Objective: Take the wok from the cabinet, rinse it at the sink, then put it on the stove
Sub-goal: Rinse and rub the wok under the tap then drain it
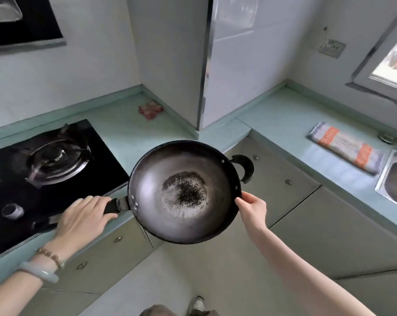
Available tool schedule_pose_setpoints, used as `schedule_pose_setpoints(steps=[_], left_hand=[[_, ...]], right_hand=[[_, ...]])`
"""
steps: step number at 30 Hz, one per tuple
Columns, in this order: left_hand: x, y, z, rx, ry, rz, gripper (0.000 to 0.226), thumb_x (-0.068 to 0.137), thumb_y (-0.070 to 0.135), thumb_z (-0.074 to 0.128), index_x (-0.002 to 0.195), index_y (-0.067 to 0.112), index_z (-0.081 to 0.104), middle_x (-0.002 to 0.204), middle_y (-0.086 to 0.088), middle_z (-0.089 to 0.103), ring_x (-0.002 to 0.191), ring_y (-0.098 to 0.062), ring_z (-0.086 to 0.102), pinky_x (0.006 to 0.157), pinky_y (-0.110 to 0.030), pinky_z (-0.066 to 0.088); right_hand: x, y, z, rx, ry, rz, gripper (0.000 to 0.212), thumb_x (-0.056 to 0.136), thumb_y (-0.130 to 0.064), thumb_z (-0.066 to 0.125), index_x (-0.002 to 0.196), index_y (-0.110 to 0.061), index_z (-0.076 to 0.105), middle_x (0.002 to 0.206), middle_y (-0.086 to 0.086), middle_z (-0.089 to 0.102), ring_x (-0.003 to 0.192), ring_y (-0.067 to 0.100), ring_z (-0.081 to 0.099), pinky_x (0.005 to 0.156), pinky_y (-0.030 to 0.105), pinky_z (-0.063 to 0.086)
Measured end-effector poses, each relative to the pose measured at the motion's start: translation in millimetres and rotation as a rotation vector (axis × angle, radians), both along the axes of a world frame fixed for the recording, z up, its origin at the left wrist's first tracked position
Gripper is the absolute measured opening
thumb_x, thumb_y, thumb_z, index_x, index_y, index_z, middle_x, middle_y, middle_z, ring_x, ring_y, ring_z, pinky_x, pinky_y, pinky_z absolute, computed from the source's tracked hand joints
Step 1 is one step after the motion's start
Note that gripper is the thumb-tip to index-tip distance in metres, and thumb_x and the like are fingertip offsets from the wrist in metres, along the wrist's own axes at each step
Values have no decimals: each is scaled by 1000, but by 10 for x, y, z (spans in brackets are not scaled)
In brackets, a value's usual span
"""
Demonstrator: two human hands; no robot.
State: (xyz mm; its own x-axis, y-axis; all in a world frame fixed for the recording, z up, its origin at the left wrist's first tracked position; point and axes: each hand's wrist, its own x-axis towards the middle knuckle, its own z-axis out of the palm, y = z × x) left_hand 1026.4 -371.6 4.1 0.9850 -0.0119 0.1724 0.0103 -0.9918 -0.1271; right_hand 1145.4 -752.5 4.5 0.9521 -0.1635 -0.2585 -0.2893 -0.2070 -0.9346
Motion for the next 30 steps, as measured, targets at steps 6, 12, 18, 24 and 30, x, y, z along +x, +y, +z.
schedule_pose_setpoints(steps=[6, 12, 18, 24, 30], left_hand=[[155, 86, -43, 31, 51, 195, 62, 80, 57, 34, 97, 6, 67, 82, -5, 70, 75, -26, 66, 65, -36, 48], [493, 429, -181, 24, 97, 318, 64, 80, 55, 34, 96, 4, 68, 81, -7, 70, 74, -27, 66, 63, -37, 49], [915, 750, -323, -57, 157, 423, 86, 91, 66, 5, 98, 5, 66, 81, -6, 69, 75, -26, 66, 66, -37, 48], [1192, 818, -451, -60, 143, 516, 83, 91, 66, 9, 97, 5, 66, 80, -6, 69, 73, -25, 65, 66, -37, 48], [1411, 740, -571, -34, 93, 607, 56, 82, 53, 43, 94, 4, 67, 74, -6, 67, 69, -26, 63, 62, -37, 48]], right_hand=[[771, 333, -100, -29, 15, 170, 26, 71, -9, 54, 78, -22, 75, 73, -1, 72, 68, 6, 56, 70, 26, 48], [1495, 899, -278, -44, 47, 275, 26, 72, -10, 56, 82, -23, 76, 76, 2, 74, 71, 6, 61, 73, 26, 50], [2242, 1488, -399, -74, 55, 352, 25, 77, -2, 54, 87, -13, 75, 72, -3, 71, 65, 6, 61, 58, 13, 46], [2806, 1888, -457, -123, 80, 455, 25, 77, 1, 51, 66, -15, 67, 45, -13, 53, 47, 5, 44, 43, 12, 33], [3335, 2178, -574, -241, 78, 553, 18, 72, -2, 51, 55, -8, 55, 48, -1, 44, 49, 13, 35, 51, 22, 27]])
